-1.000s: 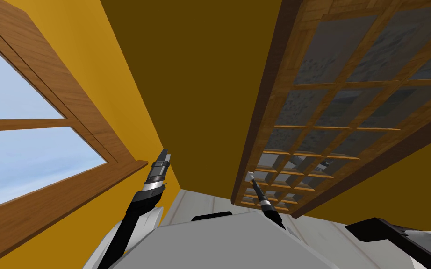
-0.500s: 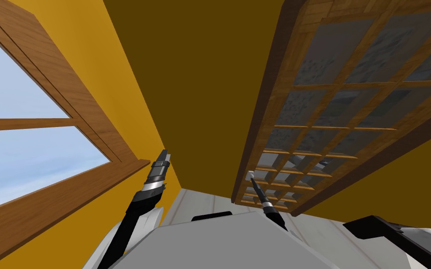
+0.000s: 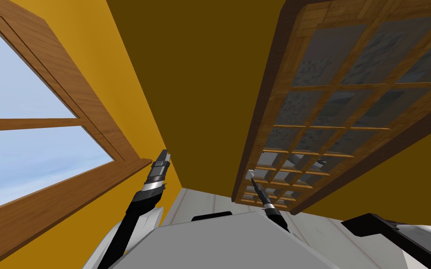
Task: Pull the door open
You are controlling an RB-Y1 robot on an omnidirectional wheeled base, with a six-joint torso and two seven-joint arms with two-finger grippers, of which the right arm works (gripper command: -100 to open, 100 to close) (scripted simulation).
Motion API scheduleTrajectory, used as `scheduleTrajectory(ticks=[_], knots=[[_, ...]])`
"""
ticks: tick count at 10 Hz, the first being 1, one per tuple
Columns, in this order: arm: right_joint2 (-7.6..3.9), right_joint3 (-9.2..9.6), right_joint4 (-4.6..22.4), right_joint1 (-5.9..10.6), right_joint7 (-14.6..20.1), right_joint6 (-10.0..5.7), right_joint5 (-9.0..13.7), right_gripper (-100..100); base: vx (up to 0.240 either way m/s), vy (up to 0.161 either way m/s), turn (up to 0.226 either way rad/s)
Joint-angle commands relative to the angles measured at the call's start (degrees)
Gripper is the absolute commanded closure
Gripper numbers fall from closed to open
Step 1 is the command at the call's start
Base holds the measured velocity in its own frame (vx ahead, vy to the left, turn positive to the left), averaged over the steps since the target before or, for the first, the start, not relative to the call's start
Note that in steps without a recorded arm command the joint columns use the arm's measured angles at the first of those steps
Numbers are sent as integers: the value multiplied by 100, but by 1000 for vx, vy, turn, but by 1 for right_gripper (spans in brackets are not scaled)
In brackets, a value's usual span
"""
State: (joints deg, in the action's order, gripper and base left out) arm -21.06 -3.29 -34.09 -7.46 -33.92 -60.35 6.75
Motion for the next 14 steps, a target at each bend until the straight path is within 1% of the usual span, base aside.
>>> scheduleTrajectory(ticks=[1, 2, 3, 4, 5, 6, 7, 8, 9, 10, 11, 12, 13, 14], knots=[[-13, -34, 30, -18, -286, -45, -37, -100, -13, 15, -1], [-24, -64, 51, -36, -434, -79, -68, -100, -21, 24, -4], [-24, -64, 51, -36, -523, -79, -68, -100, -17, 18, -4], [-34, -93, 72, -54, -728, -114, -100, -100, -17, 18, -2], [-34, -93, 72, -54, -757, -114, -100, -100, -15, 13, -3], [-45, -123, 93, -71, -991, -148, -133, -100, -18, 15, -1], [-56, -153, 115, -89, -1139, -182, -165, -100, -27, 24, -5], [-56, -153, 115, -89, -1226, -182, -165, -100, -18, 17, -5], [-66, -183, 136, -106, -1434, -216, -196, -100, -18, 17, 0], [-66, -183, 136, -106, -1458, -216, -196, -100, -14, 14, -3], [-76, -212, 157, -124, -1686, -249, -228, -100, -14, 15, -2], [-86, -240, 178, -140, -1836, -281, -258, -100, -21, 24, -5], [-86, -240, 178, -140, -1905, -281, -258, -100, -17, 19, -4], [-95, -267, 198, -156, -2111, -311, -288, -100, -19, 16, -1]])
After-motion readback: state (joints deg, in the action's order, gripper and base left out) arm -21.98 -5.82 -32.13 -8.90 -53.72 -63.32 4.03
